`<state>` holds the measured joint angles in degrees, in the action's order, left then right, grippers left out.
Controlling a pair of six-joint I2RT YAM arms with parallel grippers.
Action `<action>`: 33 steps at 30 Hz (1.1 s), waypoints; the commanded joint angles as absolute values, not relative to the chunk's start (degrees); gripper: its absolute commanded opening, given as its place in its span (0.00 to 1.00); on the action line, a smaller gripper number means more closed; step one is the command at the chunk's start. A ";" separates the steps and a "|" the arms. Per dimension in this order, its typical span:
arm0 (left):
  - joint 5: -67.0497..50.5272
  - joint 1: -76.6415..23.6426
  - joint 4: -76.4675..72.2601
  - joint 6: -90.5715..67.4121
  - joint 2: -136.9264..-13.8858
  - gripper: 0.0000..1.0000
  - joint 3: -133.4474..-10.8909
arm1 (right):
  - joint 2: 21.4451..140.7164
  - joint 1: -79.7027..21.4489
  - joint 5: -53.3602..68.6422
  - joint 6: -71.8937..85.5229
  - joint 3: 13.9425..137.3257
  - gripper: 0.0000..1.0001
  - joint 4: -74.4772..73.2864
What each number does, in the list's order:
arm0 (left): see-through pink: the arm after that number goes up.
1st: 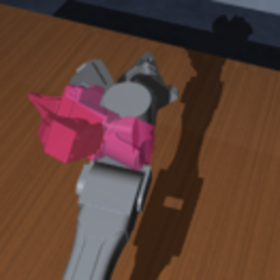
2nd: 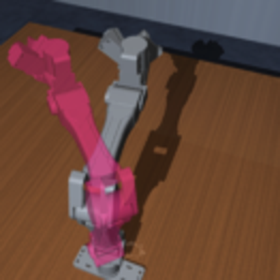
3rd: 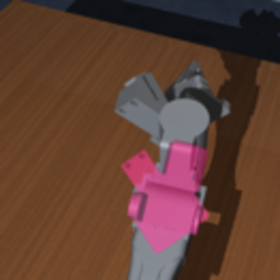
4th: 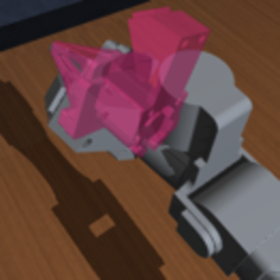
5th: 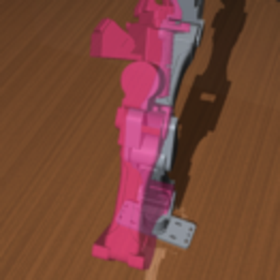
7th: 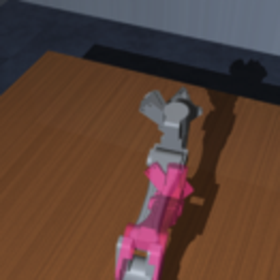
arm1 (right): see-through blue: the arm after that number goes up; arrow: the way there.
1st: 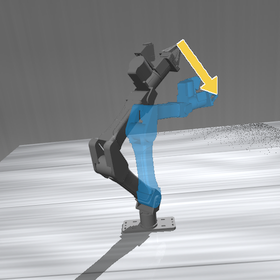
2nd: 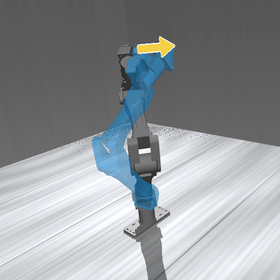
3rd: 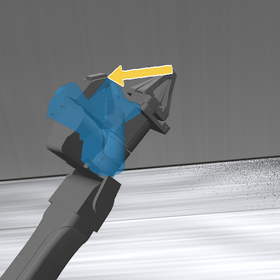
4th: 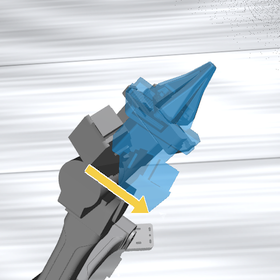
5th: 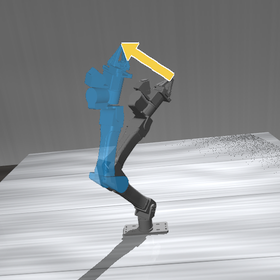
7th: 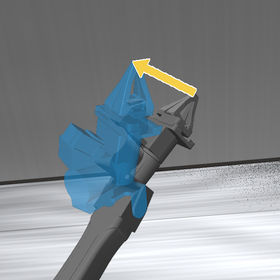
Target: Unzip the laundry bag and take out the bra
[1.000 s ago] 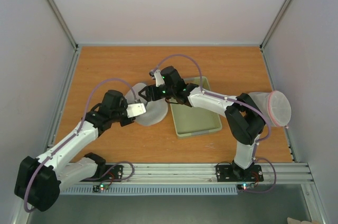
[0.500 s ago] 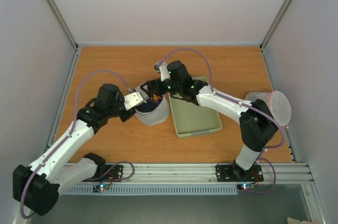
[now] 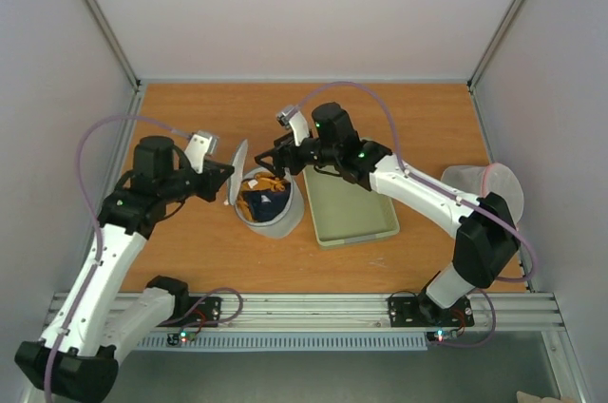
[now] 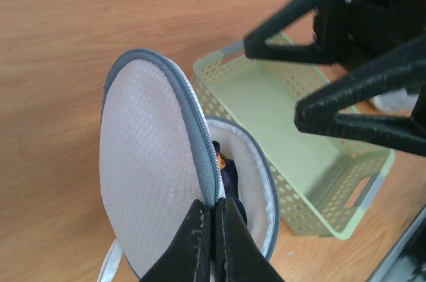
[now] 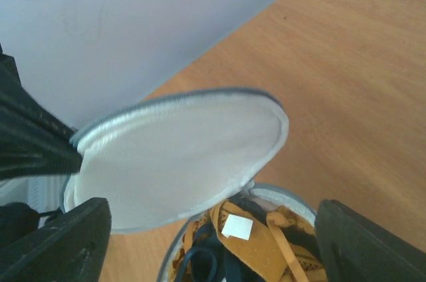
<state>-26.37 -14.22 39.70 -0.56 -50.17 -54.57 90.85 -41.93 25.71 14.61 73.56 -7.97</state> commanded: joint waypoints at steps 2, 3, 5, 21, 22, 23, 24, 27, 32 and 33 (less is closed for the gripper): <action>-34.26 -6.53 33.25 -19.75 -47.29 0.01 -47.38 | 92.36 -42.66 26.26 11.87 75.04 0.78 -11.42; -35.56 -4.47 31.39 -22.17 -46.76 0.01 -45.15 | 93.12 -43.49 25.05 11.03 75.36 0.77 -12.79; -37.29 -1.78 26.91 -27.07 -45.73 0.01 -41.13 | 94.61 -45.81 20.61 9.04 76.82 0.75 -16.70; -39.09 3.99 15.11 -34.62 -36.55 0.01 -28.05 | 106.74 -54.62 7.22 7.77 89.50 0.71 -37.64; -39.05 4.04 15.12 -34.31 -35.80 0.01 -27.60 | 107.35 -54.68 6.65 7.90 90.50 0.71 -38.15; -38.95 4.04 15.03 -34.18 -35.19 0.01 -27.24 | 107.91 -54.93 5.27 8.13 91.36 0.72 -38.73; -38.92 4.04 14.89 -34.18 -34.68 0.01 -26.79 | 108.52 -55.07 2.97 8.31 92.19 0.72 -39.48; -39.23 4.03 13.85 -34.51 -33.65 0.01 -26.30 | 111.21 -55.11 0.23 8.78 94.73 0.72 -42.14; -39.68 4.04 13.25 -34.49 -32.81 0.01 -25.92 | 112.78 -55.11 -0.79 8.93 95.60 0.62 -44.03; -39.79 3.98 12.98 -34.46 -32.63 0.01 -25.81 | 112.74 -55.11 1.12 8.96 95.54 0.61 -43.83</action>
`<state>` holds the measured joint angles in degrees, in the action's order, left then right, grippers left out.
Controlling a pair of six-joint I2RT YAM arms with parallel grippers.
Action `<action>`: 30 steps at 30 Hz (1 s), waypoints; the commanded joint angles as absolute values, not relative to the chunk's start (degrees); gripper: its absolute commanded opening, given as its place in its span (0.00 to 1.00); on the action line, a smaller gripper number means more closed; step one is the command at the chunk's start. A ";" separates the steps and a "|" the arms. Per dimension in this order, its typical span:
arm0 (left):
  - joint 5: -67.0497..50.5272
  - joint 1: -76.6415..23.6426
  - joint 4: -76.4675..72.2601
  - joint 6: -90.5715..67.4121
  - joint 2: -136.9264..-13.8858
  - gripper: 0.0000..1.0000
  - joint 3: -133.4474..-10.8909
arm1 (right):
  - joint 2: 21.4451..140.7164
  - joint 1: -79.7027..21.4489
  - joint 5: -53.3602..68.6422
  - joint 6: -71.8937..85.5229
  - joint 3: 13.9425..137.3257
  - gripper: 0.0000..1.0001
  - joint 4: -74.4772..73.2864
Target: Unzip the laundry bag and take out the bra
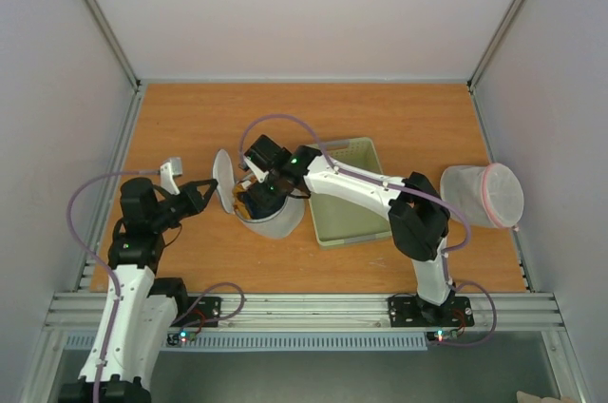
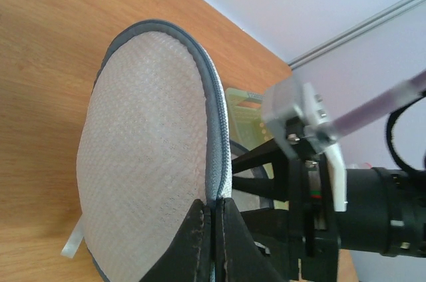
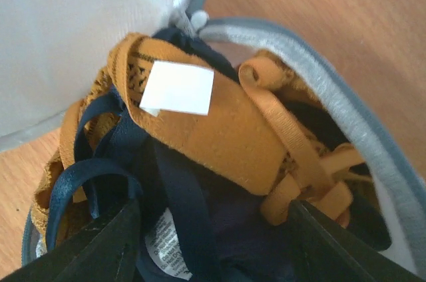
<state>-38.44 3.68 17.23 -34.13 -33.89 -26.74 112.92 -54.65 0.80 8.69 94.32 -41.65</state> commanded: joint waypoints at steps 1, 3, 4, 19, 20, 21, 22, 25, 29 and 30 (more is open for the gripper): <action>-39.81 4.03 12.85 -34.45 -32.60 0.01 -25.84 | 112.68 -55.11 3.14 9.03 95.49 0.60 -43.71; -39.69 4.02 12.79 -34.32 -32.48 0.01 -25.75 | 112.68 -55.11 6.87 9.41 95.25 0.60 -43.37; -39.70 3.96 12.82 -34.25 -32.43 0.01 -25.75 | 112.61 -55.11 8.44 9.71 95.05 0.60 -43.27; -39.51 4.04 12.54 -33.75 -32.17 0.01 -25.51 | 111.99 -55.11 7.19 9.07 96.83 0.01 -44.76; -39.47 4.04 12.50 -33.75 -32.18 0.01 -25.47 | 111.11 -55.11 7.91 8.73 97.19 0.01 -44.56; -39.46 4.03 12.48 -33.75 -32.22 0.01 -25.49 | 110.21 -55.11 8.83 8.29 97.47 0.01 -44.22; -39.51 4.03 12.45 -33.68 -32.27 0.01 -25.46 | 109.25 -55.04 9.66 7.96 97.91 0.01 -43.99; -39.38 4.03 12.45 -33.60 -32.23 0.01 -25.49 | 106.74 -54.59 13.06 6.45 99.44 0.01 -43.77; -39.43 3.99 12.46 -33.56 -32.20 0.01 -25.49 | 103.29 -52.80 16.04 5.71 100.62 0.01 -42.88; -39.38 4.03 12.47 -33.57 -32.18 0.01 -25.49 | 102.27 -52.29 17.10 5.71 100.87 0.01 -42.25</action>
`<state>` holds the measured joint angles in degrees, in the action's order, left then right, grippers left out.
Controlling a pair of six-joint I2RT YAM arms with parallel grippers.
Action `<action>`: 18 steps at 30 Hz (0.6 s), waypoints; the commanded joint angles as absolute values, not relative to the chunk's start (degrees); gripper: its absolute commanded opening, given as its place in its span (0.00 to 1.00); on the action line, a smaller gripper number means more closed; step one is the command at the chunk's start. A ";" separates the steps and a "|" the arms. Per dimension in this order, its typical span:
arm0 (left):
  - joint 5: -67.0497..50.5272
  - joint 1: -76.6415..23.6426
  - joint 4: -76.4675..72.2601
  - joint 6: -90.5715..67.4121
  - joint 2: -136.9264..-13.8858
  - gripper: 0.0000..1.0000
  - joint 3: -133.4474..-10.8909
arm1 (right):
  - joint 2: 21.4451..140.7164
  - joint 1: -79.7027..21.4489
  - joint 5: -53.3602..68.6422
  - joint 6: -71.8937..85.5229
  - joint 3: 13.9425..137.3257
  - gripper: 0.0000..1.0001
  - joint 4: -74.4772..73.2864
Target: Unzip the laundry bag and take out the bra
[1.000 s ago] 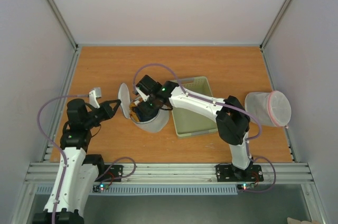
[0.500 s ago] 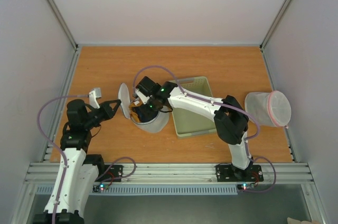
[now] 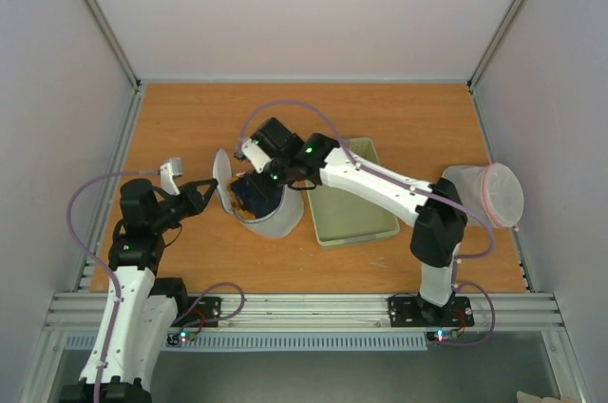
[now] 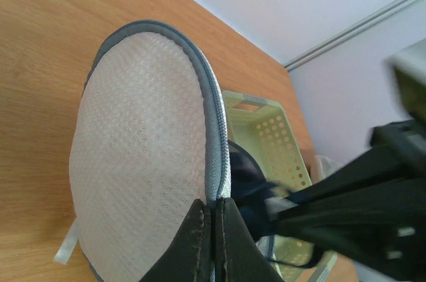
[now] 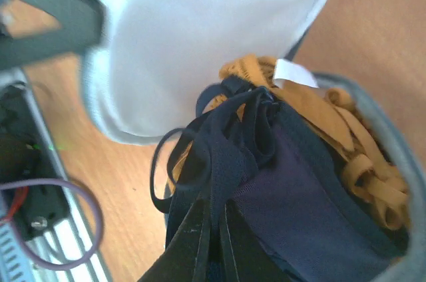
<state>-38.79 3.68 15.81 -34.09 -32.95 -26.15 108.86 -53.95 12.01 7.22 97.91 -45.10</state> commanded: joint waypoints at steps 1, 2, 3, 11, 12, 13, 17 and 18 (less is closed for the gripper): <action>-39.38 4.02 12.47 -33.50 -32.22 0.01 -25.49 | 101.29 -51.84 17.91 5.79 101.13 0.01 -41.31; -39.35 4.04 12.46 -33.49 -32.23 0.01 -25.48 | 100.26 -51.45 18.78 5.82 101.42 0.01 -40.43; -39.37 4.03 12.50 -33.49 -32.19 0.01 -25.44 | 99.41 -51.01 20.69 5.75 101.85 0.01 -39.57; -39.20 4.04 12.52 -33.35 -32.08 0.01 -25.49 | 96.33 -48.99 21.99 4.66 105.43 0.01 -38.84; -39.20 4.02 12.54 -33.36 -32.08 0.01 -25.47 | 96.15 -48.70 21.79 4.72 105.27 0.01 -38.85; -39.20 4.04 12.50 -33.33 -32.07 0.01 -25.46 | 95.86 -48.30 21.91 4.81 104.80 0.01 -38.29; -39.38 4.06 12.37 -33.38 -31.95 0.01 -25.44 | 94.25 -48.01 26.46 3.80 101.04 0.01 -31.70; -39.56 4.05 12.13 -33.32 -31.82 0.01 -25.52 | 94.12 -47.87 26.99 4.05 99.33 0.01 -29.43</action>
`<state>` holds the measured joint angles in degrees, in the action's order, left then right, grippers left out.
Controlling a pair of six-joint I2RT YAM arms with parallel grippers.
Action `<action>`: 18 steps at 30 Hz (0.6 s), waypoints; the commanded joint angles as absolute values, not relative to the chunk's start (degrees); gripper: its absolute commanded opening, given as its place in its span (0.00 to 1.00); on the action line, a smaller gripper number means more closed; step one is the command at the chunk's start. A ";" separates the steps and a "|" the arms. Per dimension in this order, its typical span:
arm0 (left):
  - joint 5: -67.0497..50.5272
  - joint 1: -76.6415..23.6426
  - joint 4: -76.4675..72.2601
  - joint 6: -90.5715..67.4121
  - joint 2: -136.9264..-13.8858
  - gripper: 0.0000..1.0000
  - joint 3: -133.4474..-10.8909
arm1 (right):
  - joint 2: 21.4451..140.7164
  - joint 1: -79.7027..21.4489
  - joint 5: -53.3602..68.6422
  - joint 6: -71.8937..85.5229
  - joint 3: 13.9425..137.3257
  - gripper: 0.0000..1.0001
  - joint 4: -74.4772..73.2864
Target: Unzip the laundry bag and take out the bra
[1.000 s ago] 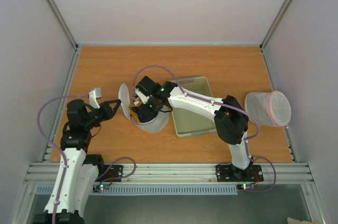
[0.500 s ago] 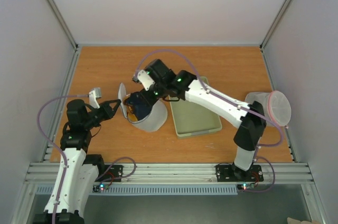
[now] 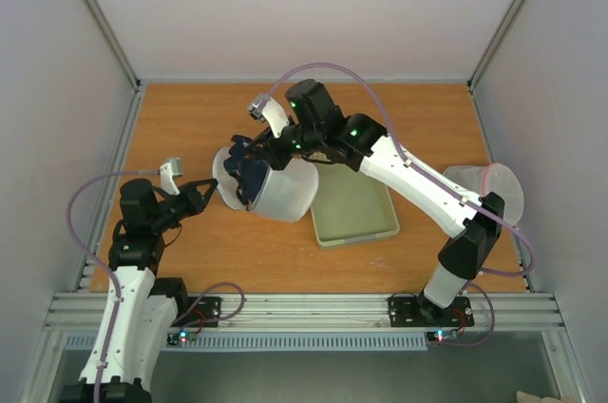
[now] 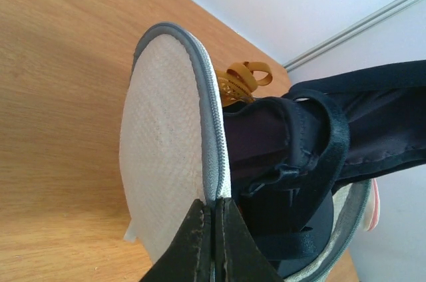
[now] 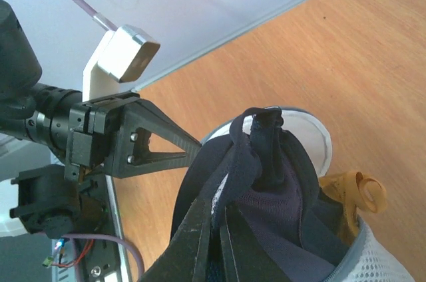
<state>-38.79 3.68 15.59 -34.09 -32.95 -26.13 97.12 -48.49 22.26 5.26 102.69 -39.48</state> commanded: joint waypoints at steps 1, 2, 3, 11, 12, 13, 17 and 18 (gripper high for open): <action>-39.97 4.04 11.71 -33.36 -31.72 0.01 -25.76 | 94.38 -47.75 27.29 4.58 97.77 0.01 -26.96; -40.36 4.04 11.43 -33.39 -31.65 0.01 -26.32 | 95.21 -47.73 27.30 4.73 96.61 0.01 -25.77; -40.73 4.04 11.09 -33.60 -31.63 0.01 -27.25 | 96.36 -47.73 26.99 4.93 96.10 0.01 -25.74; -44.05 3.98 16.48 -30.66 -31.96 0.01 -36.19 | 99.12 -48.16 23.36 8.38 87.73 0.01 -23.11; -44.47 4.03 17.74 -30.38 -31.90 0.01 -36.94 | 99.26 -48.16 21.50 8.57 86.73 0.01 -23.60; -45.34 3.99 18.56 -30.34 -31.90 0.01 -37.36 | 99.38 -48.16 19.53 8.69 85.59 0.01 -24.27; -48.28 3.98 18.33 -32.47 -31.11 0.01 -36.57 | 100.66 -48.53 15.26 9.21 82.41 0.08 -27.22; -48.89 3.99 17.78 -32.73 -30.99 0.01 -36.27 | 100.90 -48.83 15.15 9.23 81.95 0.12 -27.41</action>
<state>-44.66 3.75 17.91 -32.14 -32.05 -36.05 100.20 -47.97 19.09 8.12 83.88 -27.88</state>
